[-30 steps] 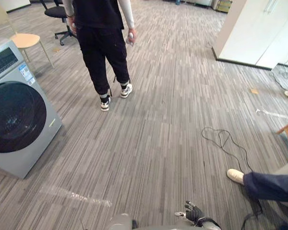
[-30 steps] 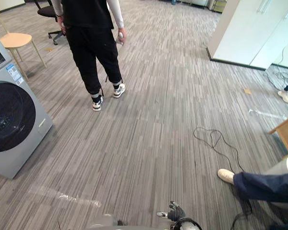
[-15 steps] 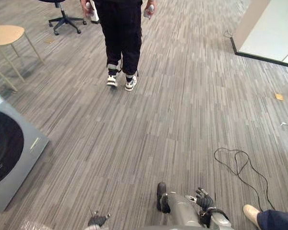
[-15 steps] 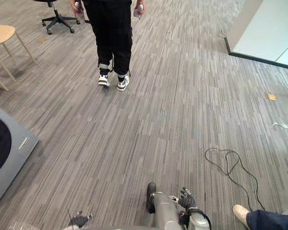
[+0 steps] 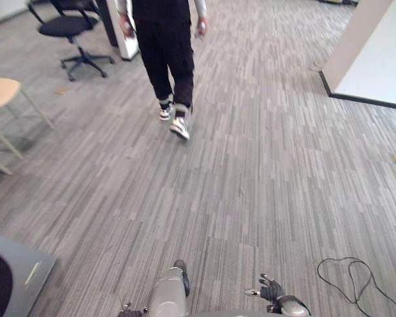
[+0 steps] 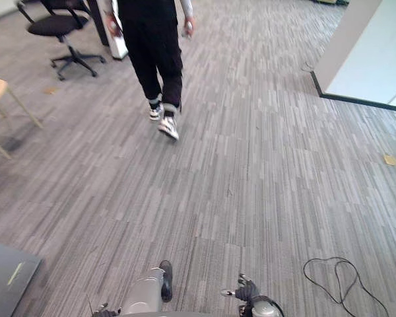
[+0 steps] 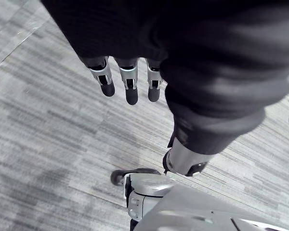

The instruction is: Organize washtable

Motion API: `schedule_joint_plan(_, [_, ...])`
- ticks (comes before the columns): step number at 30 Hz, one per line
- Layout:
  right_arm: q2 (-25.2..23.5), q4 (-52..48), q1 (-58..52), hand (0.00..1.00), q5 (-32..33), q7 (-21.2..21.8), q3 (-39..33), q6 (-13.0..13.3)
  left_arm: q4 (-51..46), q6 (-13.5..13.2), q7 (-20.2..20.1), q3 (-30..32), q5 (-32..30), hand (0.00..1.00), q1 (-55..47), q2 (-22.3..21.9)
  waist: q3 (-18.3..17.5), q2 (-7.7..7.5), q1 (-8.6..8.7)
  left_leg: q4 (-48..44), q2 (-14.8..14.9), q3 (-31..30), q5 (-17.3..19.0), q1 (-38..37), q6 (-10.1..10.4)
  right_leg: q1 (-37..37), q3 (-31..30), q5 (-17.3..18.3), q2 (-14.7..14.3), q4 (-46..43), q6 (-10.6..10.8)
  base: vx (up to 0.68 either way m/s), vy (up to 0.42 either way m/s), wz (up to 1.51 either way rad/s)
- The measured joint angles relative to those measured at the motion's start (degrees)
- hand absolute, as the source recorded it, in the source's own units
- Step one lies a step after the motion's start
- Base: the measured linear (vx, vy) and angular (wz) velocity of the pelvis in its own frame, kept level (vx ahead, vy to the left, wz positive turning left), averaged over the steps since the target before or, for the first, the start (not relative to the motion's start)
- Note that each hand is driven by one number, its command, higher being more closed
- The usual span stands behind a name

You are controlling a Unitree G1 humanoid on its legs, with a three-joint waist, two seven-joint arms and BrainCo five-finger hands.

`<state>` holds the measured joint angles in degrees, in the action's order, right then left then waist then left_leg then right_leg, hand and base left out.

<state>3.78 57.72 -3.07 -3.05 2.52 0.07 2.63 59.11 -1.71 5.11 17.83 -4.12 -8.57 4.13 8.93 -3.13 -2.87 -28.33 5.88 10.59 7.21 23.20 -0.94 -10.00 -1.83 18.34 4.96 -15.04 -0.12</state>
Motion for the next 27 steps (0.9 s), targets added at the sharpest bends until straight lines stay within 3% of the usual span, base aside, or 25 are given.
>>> schedule_joint_plan(1, [-0.3,0.2,-0.1,0.0,-0.1,0.0,0.0,0.1,0.1,0.1,0.0,0.0,0.0,0.0,0.6,0.3,-0.1,-0.47,0.03,-0.8,-0.7,0.2,1.2,0.0,-0.6,1.3,-0.6,-0.1,0.7,-3.0,0.3,0.61,0.295,0.21])
schedule_joint_plan(2, [-1.4,1.5,0.1,0.0,0.1,0.0,-1.5,0.2,0.4,0.0,0.0,-0.2,0.1,0.0,0.8,0.9,-0.2,-1.67,0.4,-1.8,-2.4,0.8,3.5,-1.3,-1.7,3.5,-1.6,-0.7,2.2,-10.9,2.6,0.7,0.334,0.07])
schedule_joint_plan(4, [-2.3,2.5,0.1,0.0,0.2,0.3,-3.5,0.4,1.4,0.2,-0.1,-0.2,0.7,0.0,0.7,1.7,-0.1,-2.96,0.17,-2.2,-4.3,2.9,7.4,-7.5,-2.8,7.0,-2.3,-6.2,4.9,-26.2,10.4,0.56,0.23,-0.13])
schedule_joint_plan(5, [-2.5,2.8,0.0,0.0,0.2,0.5,-4.0,0.6,1.7,0.3,-0.1,-0.4,0.8,0.0,0.1,1.8,-0.1,-2.39,0.26,-1.9,-4.9,4.1,9.1,-11.7,-4.1,9.2,-2.7,-11.9,5.7,-35.7,15.9,0.51,0.161,-0.19])
schedule_joint_plan(6, [-2.5,2.7,-0.2,0.0,0.1,1.0,-4.5,0.9,1.7,0.3,-0.1,-1.4,0.7,0.0,-0.1,2.1,-0.3,-2.24,0.46,-1.3,-5.3,4.2,10.4,-15.4,-4.8,11.8,-0.7,-12.6,6.4,-44.1,15.0,0.49,0.142,-0.17])
schedule_joint_plan(7, [-2.5,2.7,-0.2,0.0,0.1,1.3,-4.9,0.9,1.7,0.3,-0.1,-2.1,0.7,0.0,0.0,2.3,-0.4,-2.22,0.43,-0.3,-5.6,4.3,10.9,-17.5,-4.7,13.1,1.2,-12.0,7.0,-46.9,13.3,0.5,0.121,-0.19])
schedule_joint_plan(8, [-2.5,2.7,-0.1,0.0,0.1,1.3,-5.4,1.0,1.9,0.3,-0.1,-3.0,0.7,0.0,0.3,2.6,-0.4,-2.32,0.36,3.1,-6.3,4.4,11.3,-22.4,-4.7,15.7,4.7,-8.6,7.5,-49.7,7.5,0.52,0.077,-0.24])
schedule_joint_plan(9, [-2.4,2.7,0.0,0.0,0.2,1.4,-7.1,1.1,2.4,0.5,-0.1,-4.2,0.7,0.0,0.7,2.9,-0.3,-1.86,0.57,6.7,-6.4,4.5,11.3,-26.4,-4.7,18.5,7.8,-5.4,7.0,-48.6,3.9,0.51,0.056,-0.24])
schedule_joint_plan(11, [-2.2,2.6,0.5,0.0,0.2,1.3,-8.7,1.1,2.4,0.6,-0.2,-4.7,0.7,0.0,1.1,2.8,-0.2,-1.32,1.06,10.5,-6.3,4.8,11.1,-31.0,-4.4,22.4,11.9,-2.0,6.2,-42.0,2.7,0.47,0.006,-0.06])
schedule_joint_plan(13, [-1.8,2.5,1.2,0.0,0.3,1.4,-9.4,1.1,2.4,0.6,-0.3,-5.0,0.7,0.0,1.4,2.8,-0.2,-0.83,2.26,11.8,-5.8,4.9,11.1,-33.8,-4.2,25.5,14.2,-1.4,5.1,-29.6,2.7,0.38,-0.02,0.08])
schedule_joint_plan(14, [-1.6,2.0,1.2,0.0,0.4,1.4,-9.5,1.1,2.4,0.6,-0.2,-5.3,0.7,0.0,1.9,2.6,-0.1,-0.29,2.36,12.4,-5.4,4.8,11.4,-34.8,-3.7,26.8,14.4,-2.5,4.6,-21.6,2.7,0.54,-0.059,0.3])
schedule_joint_plan(15, [-0.9,1.4,1.5,0.0,0.4,1.4,-9.7,1.0,2.4,0.4,-0.2,-6.7,0.7,0.0,3.5,2.1,-0.1,1.04,2.41,12.7,-4.3,4.1,12.6,-35.6,-1.7,28.3,13.7,-8.3,3.6,-6.2,3.4,0.55,-0.075,0.38])
schedule_joint_plan(16, [-0.7,1.4,1.6,0.0,0.4,1.4,-9.9,1.0,2.4,0.3,-0.2,-6.9,0.7,0.0,4.1,1.9,0.1,1.31,2.42,13.1,-4.0,3.7,12.9,-36.2,-1.2,28.2,13.2,-10.5,3.6,-1.0,3.8,0.59,-0.115,0.54])
schedule_joint_plan(17, [-0.7,1.4,1.7,0.0,0.4,1.4,-10.9,1.0,2.4,0.1,-0.1,-6.9,0.7,0.0,4.7,1.6,0.3,1.46,2.39,14.3,-3.6,2.5,13.9,-38.6,0.6,28.2,11.5,-13.8,3.3,4.9,3.8,0.43,-0.124,0.38])
schedule_joint_plan(18, [-0.8,1.4,1.7,0.0,0.4,1.3,-11.2,0.9,2.4,0.1,-0.1,-6.8,0.7,0.0,4.6,1.5,0.3,1.49,2.44,14.5,-3.3,1.8,14.6,-40.0,1.8,28.1,10.9,-14.6,3.1,5.5,3.1,0.59,-0.211,0.46])
schedule_joint_plan(19, [-1.0,1.4,1.7,0.0,0.4,1.2,-11.5,0.8,2.4,0.1,-0.2,-5.8,0.5,0.0,4.1,1.2,0.2,1.67,2.83,12.9,-2.0,0.3,15.7,-41.8,3.9,27.9,10.2,-19.0,2.4,3.3,2.3,0.65,-0.294,0.41])
schedule_joint_plan(20, [-0.9,1.4,1.7,0.0,0.2,1.3,-11.6,0.8,2.2,0.0,-0.2,-4.8,0.5,0.0,3.4,1.0,-0.1,2.06,3.0,9.4,-0.6,-1.0,15.8,-41.3,4.1,28.0,9.8,-22.5,1.6,0.7,1.4,0.8,-0.404,0.59])
schedule_joint_plan(21, [-0.7,1.3,1.8,0.0,0.2,1.5,-12.5,0.8,2.2,-0.1,-0.3,-2.4,0.5,0.0,2.9,0.1,-0.8,3.73,3.56,-1.4,2.8,-2.9,14.4,-37.3,6.1,27.8,10.6,-23.3,0.0,-3.3,2.5,0.82,-0.396,0.42])
schedule_joint_plan(23, [0.6,0.9,2.0,0.0,0.2,1.4,-12.6,0.8,2.2,-0.1,-0.4,1.5,0.6,0.0,2.5,-2.3,-0.8,6.13,3.48,-15.4,7.6,-3.7,7.0,-31.3,3.6,25.1,12.6,-20.6,-3.1,-3.5,0.9,0.66,-0.277,0.07])
schedule_joint_plan(24, [1.3,1.0,2.0,0.0,0.1,1.2,-11.8,0.7,2.2,0.0,-0.8,4.0,0.7,0.0,2.1,-3.3,-0.5,7.4,3.25,-24.4,10.6,-3.3,-5.7,-27.0,1.6,21.9,12.6,-19.4,-5.2,-1.5,-0.3,0.6,-0.239,-0.32])
schedule_joint_plan(25, [1.5,1.5,2.0,0.0,0.0,1.0,-10.8,0.5,2.3,0.2,-1.2,4.2,0.7,0.0,1.3,-3.4,0.5,7.28,2.38,-32.5,13.4,-2.6,-5.0,-23.5,1.1,17.8,11.8,-19.0,-6.5,1.4,-1.0,0.59,-0.233,-0.4])
schedule_joint_plan(27, [1.8,2.7,2.1,0.0,0.1,0.9,-10.7,-0.3,2.1,0.2,-1.2,4.2,0.7,0.0,1.4,-3.2,0.9,7.33,1.81,-37.5,13.6,-2.6,0.2,-19.8,1.9,13.0,10.7,-18.7,-6.7,4.4,-1.4,0.48,-0.164,-0.27])
